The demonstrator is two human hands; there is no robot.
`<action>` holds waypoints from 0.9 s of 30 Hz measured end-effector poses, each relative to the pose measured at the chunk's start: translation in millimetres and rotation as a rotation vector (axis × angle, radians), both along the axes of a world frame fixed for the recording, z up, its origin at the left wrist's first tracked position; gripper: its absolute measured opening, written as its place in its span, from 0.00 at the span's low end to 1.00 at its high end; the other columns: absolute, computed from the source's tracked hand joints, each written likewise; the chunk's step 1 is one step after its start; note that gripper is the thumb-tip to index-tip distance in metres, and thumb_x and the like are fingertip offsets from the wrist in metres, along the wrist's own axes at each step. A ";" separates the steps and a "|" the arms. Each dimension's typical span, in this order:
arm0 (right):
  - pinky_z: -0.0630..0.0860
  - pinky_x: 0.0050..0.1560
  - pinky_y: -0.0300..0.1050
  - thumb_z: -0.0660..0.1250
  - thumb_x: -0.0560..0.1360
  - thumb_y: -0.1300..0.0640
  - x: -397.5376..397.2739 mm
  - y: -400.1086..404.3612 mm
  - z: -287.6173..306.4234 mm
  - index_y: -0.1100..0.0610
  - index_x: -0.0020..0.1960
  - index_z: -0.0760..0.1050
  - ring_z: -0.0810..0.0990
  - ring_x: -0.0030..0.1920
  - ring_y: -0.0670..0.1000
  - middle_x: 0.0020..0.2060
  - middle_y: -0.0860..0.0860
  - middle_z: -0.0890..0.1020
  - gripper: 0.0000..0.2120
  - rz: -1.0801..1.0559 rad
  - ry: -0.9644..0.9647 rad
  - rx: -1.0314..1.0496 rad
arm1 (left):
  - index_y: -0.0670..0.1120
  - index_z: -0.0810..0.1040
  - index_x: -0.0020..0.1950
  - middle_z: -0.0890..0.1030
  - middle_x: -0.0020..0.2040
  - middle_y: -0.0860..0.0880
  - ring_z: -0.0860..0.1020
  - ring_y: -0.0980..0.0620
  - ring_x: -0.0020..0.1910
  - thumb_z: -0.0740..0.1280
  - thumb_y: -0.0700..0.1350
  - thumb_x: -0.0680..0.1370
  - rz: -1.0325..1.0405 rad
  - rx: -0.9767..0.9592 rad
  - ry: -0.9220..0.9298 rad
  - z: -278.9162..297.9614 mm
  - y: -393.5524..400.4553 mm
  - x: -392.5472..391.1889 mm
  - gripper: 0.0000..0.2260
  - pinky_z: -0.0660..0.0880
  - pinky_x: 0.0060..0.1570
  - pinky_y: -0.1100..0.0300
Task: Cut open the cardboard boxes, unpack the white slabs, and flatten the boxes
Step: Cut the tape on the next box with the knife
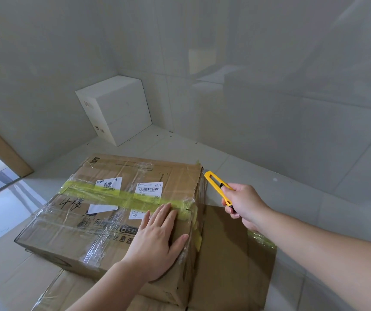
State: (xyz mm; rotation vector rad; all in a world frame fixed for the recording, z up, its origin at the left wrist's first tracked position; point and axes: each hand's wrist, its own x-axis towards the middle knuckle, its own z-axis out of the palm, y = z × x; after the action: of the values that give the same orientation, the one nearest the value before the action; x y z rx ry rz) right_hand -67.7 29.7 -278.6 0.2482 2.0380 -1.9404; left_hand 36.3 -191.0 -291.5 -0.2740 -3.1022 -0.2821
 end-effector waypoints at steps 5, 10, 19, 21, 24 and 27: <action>0.63 0.20 0.36 0.59 0.82 0.58 8.3 4.3 4.3 0.55 0.61 0.71 0.68 0.24 0.47 0.34 0.56 0.72 0.10 0.055 -0.022 -0.002 | 0.51 0.54 0.77 0.51 0.78 0.54 0.43 0.58 0.76 0.45 0.66 0.77 0.018 0.033 0.036 0.0 0.6 3.5 0.32 0.38 0.74 0.55; 0.62 0.20 0.37 0.59 0.82 0.58 8.9 9.3 10.5 0.60 0.66 0.70 0.68 0.25 0.48 0.35 0.56 0.72 0.14 0.075 -0.058 -0.011 | 0.51 0.56 0.77 0.52 0.78 0.54 0.44 0.58 0.76 0.46 0.62 0.79 0.040 0.059 0.055 -0.4 2.7 4.8 0.28 0.40 0.75 0.54; 0.69 0.24 0.39 0.59 0.80 0.60 26.0 11.2 19.0 0.59 0.65 0.72 0.74 0.26 0.51 0.32 0.57 0.79 0.15 0.128 -0.133 0.053 | 0.48 0.62 0.75 0.59 0.76 0.52 0.51 0.56 0.76 0.52 0.53 0.81 0.041 0.165 0.130 1.4 2.5 6.1 0.23 0.41 0.74 0.59; 0.67 0.23 0.40 0.58 0.80 0.60 34.3 10.9 21.5 0.61 0.61 0.74 0.73 0.25 0.52 0.31 0.57 0.78 0.12 0.168 -0.151 0.022 | 0.48 0.65 0.73 0.62 0.75 0.52 0.55 0.55 0.75 0.53 0.53 0.80 0.039 0.180 0.138 1.5 0.9 7.9 0.23 0.46 0.74 0.57; 0.65 0.22 0.39 0.57 0.81 0.59 59.8 8.1 17.1 0.59 0.56 0.75 0.72 0.24 0.52 0.29 0.55 0.77 0.10 0.268 -0.167 0.018 | 0.47 0.77 0.57 0.76 0.60 0.49 0.72 0.48 0.60 0.56 0.57 0.76 0.039 0.151 0.201 2.4 -2.1 15.4 0.20 0.67 0.62 0.54; 0.67 0.22 0.39 0.56 0.82 0.58 67.4 4.4 17.1 0.55 0.57 0.74 0.72 0.24 0.52 0.32 0.56 0.77 0.10 0.289 -0.132 0.080 | 0.49 0.71 0.31 0.73 0.32 0.54 0.72 0.52 0.33 0.63 0.58 0.71 -0.063 0.098 0.311 8.6 1.4 19.0 0.15 0.72 0.36 0.57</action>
State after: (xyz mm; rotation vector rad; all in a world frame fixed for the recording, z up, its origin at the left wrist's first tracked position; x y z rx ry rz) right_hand -0.3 34.1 -261.5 0.0906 1.9464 -1.6287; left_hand 55.3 -189.6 -282.9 -0.3742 -2.7683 -0.3538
